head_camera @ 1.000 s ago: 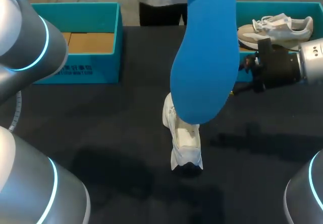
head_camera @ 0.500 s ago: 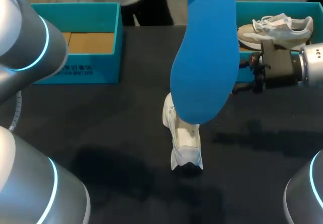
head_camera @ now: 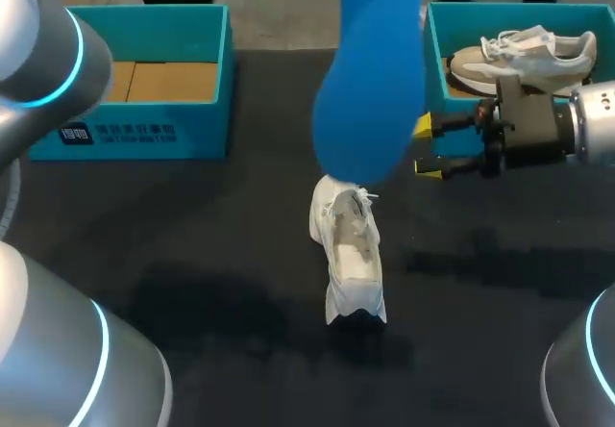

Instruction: Take the shoe out of the shoebox, open the shoe tongue, remove and reinsert the insole, then place the shoe into the shoebox

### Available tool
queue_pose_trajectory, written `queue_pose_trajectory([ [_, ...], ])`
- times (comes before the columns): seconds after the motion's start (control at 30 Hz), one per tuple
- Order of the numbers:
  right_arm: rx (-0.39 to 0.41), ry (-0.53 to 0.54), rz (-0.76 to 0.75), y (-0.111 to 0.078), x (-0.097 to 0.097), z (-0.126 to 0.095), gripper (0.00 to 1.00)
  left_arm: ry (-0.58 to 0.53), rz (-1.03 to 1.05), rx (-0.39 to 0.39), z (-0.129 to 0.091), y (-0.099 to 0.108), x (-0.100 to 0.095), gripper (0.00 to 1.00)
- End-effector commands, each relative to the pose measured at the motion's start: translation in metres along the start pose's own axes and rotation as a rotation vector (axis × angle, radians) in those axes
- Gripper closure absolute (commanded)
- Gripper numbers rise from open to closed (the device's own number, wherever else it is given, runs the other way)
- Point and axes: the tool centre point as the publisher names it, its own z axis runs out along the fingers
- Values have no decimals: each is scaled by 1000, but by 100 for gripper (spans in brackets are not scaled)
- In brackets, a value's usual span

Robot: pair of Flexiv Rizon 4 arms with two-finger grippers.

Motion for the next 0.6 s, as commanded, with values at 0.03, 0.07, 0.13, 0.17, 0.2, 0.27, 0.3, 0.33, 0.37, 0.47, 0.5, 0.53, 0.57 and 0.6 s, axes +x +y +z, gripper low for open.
queue_pose_trajectory([
  [0.03, 0, -4, 1, 1, 0, 2, 0, -217, 414, -194, -9, -3, -13, 100],
  [0.07, 0, -4, 1, 1, 0, 2, 0, -233, 456, -202, -11, -1, -16, 100],
  [0.13, 0, -4, 1, 1, 0, 2, 0, -246, 554, -196, -14, 0, -17, 100],
  [0.17, 0, -4, 1, 1, 0, 2, 0, -260, 593, -202, -16, 0, -17, 100],
  [0.2, 0, -4, 1, 1, 0, 2, 0, -261, 620, -193, -18, -1, -16, 100],
  [0.27, 0, -4, 1, 1, 0, 2, 0, -283, 685, -200, -23, -3, -15, 100],
  [0.3, 0, -4, 1, 1, 0, 2, 0, -295, 700, -205, -24, -3, -15, 100],
  [0.33, 0, -4, 1, 1, 0, 2, 0, -295, 700, -205, -24, -3, -15, 100],
  [0.37, 0, -4, 1, 1, 0, 2, 0, -309, 741, -189, -29, -5, -14, 100],
  [0.47, 0, -4, 1, 1, 0, 2, 0, -376, 830, -252, -32, -7, -14, 100],
  [0.5, 0, -4, 1, 1, 0, 2, 0, -387, 850, -266, -33, -6, -14, 100],
  [0.53, 0, -4, 1, 1, 0, 2, 0, -390, 876, -275, -33, -6, -13, 100],
  [0.57, 0, -4, 1, 1, 0, 2, 0, -393, 900, -286, -34, -5, -12, 100],
  [0.6, 0, -4, 1, 1, 0, 2, 0, -401, 918, -301, -35, -4, -12, 100],
])
